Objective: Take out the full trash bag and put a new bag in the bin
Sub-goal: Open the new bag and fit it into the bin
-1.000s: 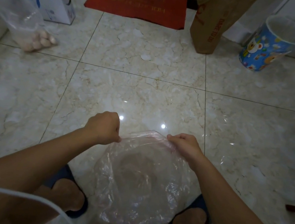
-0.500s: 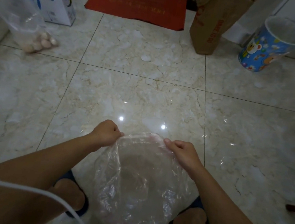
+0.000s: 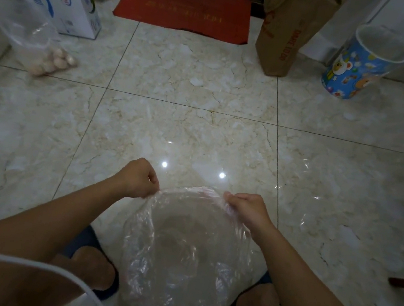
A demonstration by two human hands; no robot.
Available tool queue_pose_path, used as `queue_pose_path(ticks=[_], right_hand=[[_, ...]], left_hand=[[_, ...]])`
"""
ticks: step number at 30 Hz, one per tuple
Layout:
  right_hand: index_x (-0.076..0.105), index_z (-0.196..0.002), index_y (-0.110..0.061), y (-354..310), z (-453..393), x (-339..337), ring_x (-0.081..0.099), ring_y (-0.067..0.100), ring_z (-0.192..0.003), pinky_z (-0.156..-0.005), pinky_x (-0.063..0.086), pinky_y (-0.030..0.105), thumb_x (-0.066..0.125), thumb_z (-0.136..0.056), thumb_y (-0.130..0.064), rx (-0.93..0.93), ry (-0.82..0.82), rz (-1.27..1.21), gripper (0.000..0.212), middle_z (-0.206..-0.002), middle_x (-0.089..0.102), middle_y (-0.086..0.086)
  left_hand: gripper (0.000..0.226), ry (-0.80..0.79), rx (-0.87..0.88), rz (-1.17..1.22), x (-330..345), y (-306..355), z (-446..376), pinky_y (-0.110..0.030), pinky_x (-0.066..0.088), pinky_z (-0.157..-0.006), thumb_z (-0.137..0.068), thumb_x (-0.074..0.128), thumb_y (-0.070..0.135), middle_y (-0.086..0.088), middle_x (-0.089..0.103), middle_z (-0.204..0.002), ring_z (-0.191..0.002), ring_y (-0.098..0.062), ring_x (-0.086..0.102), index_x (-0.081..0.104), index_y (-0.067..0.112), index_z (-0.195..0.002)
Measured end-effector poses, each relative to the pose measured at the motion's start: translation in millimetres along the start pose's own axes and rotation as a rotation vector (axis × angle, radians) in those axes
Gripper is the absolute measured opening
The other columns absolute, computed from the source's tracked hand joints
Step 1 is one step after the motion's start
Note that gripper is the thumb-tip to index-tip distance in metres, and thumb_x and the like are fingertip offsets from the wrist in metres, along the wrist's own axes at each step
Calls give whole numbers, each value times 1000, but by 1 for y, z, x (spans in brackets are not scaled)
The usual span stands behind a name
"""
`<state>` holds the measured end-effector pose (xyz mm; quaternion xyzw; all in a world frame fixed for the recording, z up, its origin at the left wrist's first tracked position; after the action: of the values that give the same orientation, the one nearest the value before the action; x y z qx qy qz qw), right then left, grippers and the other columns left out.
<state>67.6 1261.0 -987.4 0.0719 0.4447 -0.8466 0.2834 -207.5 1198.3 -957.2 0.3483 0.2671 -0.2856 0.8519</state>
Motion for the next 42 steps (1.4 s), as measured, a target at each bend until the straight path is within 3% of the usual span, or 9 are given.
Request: queue_pose_path(ticks=[4, 9, 11, 18, 21, 24, 27, 33, 42], right_hand=[[58, -57, -15, 5, -4, 6, 45, 16, -57, -59, 36, 27, 70, -83, -29, 93, 97, -68, 33, -58, 46, 7], [71, -69, 2, 17, -7, 6, 58, 22, -64, -63, 44, 30, 73, -80, -30, 175, 194, -58, 34, -68, 64, 14], [67, -62, -7, 15, -8, 5, 59, 21, -63, -67, 48, 30, 74, -82, -29, 161, 178, -18, 30, -65, 62, 9], [75, -97, -7, 19, -2, -9, 70, 24, -83, -78, 59, 35, 75, -83, -9, 207, -65, -74, 15, -97, 74, 14], [74, -89, -11, 14, 4, -23, 66, 20, -86, -72, 53, 30, 76, -79, -5, 133, 76, 37, 11, -94, 73, 9], [73, -91, -14, -7, 18, -31, 68, 18, -88, -81, 55, 34, 74, -81, -35, -44, 269, 126, 23, -87, 72, -1], [71, -104, -20, -19, 36, -13, 67, 13, -86, -75, 53, 31, 65, -75, -67, -115, 95, 369, 55, -98, 72, -5], [66, -121, -21, -20, 56, 8, 65, 14, -77, -63, 48, 23, 67, -84, -22, -218, 22, 640, 37, -97, 71, -2], [66, -110, -14, -13, 69, -1, 59, 18, -75, -59, 42, 23, 63, -85, -9, -196, 105, 641, 26, -94, 68, 2]], left_hand=[[14, 58, -12, 141, 8, -2, 3, -21, 49, -56, -85, 64, 1, -1, 67, -64, -58, -11, 62, 76, 4, -77], [15, 9, -50, 161, 14, -5, 2, -19, 41, -46, -89, 61, 3, -3, 67, -70, -58, -12, 58, 76, 2, -86], [19, -63, -60, 100, 13, -8, 1, -21, 45, -47, -88, 58, 0, -13, 72, -77, -58, -18, 59, 76, 3, -88], [30, -316, -82, -40, 5, -18, 11, -25, 57, -54, -77, 64, -9, -14, 72, -89, -73, -20, 70, 71, 9, -100], [28, -309, -83, -103, 3, -21, 18, -27, 59, -58, -80, 68, -4, -14, 72, -89, -72, -20, 71, 67, 8, -106], [24, -270, -75, -206, 7, -26, 27, -24, 56, -51, -84, 66, 2, -13, 72, -84, -61, -18, 70, 65, 6, -108], [17, -228, -61, -297, 9, -32, 35, -25, 58, -51, -87, 63, 6, -14, 74, -82, -58, -18, 71, 68, 3, -103], [14, -275, -91, -323, 10, -49, 45, -22, 52, -45, -84, 65, 4, -16, 74, -69, -49, -18, 68, 73, -7, -84], [25, -368, -144, -251, 36, -70, 53, -21, 48, -48, -87, 67, 18, -6, 66, -54, -40, -10, 57, 72, -3, -75]])
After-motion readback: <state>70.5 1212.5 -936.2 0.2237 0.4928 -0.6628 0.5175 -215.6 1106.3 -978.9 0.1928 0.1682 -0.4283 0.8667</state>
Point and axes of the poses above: each hand's wrist, its own z-axis away from the middle knuckle, its own x-axis out of the palm, y = z × x, the point moved 7 cm from there along -z, towards the middle knuckle
